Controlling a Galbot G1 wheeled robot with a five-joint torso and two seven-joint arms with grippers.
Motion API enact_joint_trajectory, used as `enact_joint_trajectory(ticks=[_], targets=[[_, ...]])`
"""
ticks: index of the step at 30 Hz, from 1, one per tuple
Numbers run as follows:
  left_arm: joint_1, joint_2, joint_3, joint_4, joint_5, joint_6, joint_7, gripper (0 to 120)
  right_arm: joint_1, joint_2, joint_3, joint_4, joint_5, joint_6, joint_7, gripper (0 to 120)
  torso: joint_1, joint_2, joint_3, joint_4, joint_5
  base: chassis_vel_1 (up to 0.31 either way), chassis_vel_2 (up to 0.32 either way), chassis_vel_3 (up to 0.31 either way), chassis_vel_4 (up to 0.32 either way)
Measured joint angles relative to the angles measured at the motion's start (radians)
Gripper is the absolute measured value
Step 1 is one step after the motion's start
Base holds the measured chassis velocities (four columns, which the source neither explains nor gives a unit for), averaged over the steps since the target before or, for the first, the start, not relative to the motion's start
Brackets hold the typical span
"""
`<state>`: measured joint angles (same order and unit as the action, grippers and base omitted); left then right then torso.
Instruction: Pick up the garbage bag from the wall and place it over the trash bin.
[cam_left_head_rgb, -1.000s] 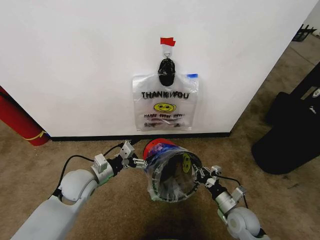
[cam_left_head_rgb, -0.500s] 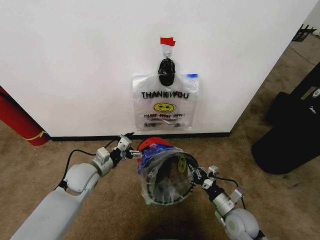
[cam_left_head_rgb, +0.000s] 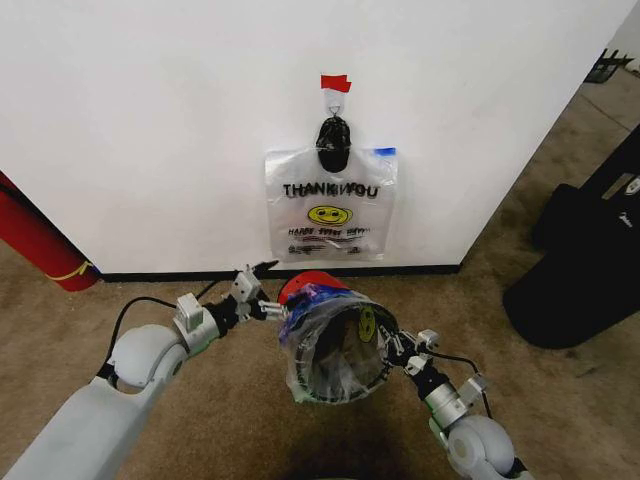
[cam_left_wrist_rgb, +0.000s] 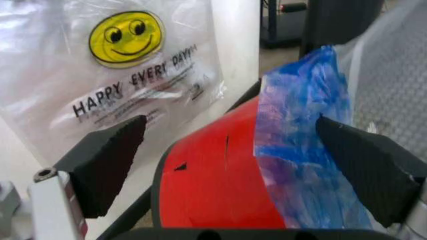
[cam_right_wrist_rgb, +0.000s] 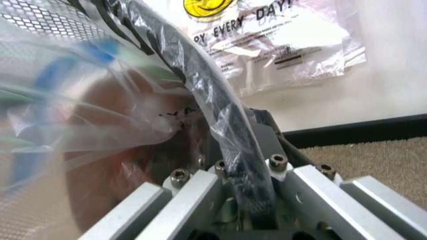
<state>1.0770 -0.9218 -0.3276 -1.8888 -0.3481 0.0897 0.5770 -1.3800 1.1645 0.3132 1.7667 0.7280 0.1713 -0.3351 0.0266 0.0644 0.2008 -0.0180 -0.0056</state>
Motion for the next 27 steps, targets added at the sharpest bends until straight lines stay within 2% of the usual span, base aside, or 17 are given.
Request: enact_joint_trajectory(ticks=[12,23,27], targets=[[-0.021,0.001,0.003,0.062,0.073,-0.040,0.017,100,-0.009,-0.006,0.002,0.017,-0.001,0.001,0.001,0,0.000,0.000,0.000,0.0000,0.0002,0.000,0.000,0.000,0.000],[-0.038,-0.010,0.018,0.089,0.079,-0.049,-0.065,100,-0.030,-0.008,-0.004,0.053,-0.003,0.001,-0.011,0,0.000,0.000,0.000,0.0000,0.0003,0.000,0.000,0.000,0.000],[-0.038,-0.014,0.028,0.084,0.072,-0.049,-0.136,100,-0.037,-0.004,-0.009,0.061,-0.006,0.001,-0.018,0,0.000,0.000,0.000,-0.0001,0.0003,0.000,0.000,0.000,0.000]])
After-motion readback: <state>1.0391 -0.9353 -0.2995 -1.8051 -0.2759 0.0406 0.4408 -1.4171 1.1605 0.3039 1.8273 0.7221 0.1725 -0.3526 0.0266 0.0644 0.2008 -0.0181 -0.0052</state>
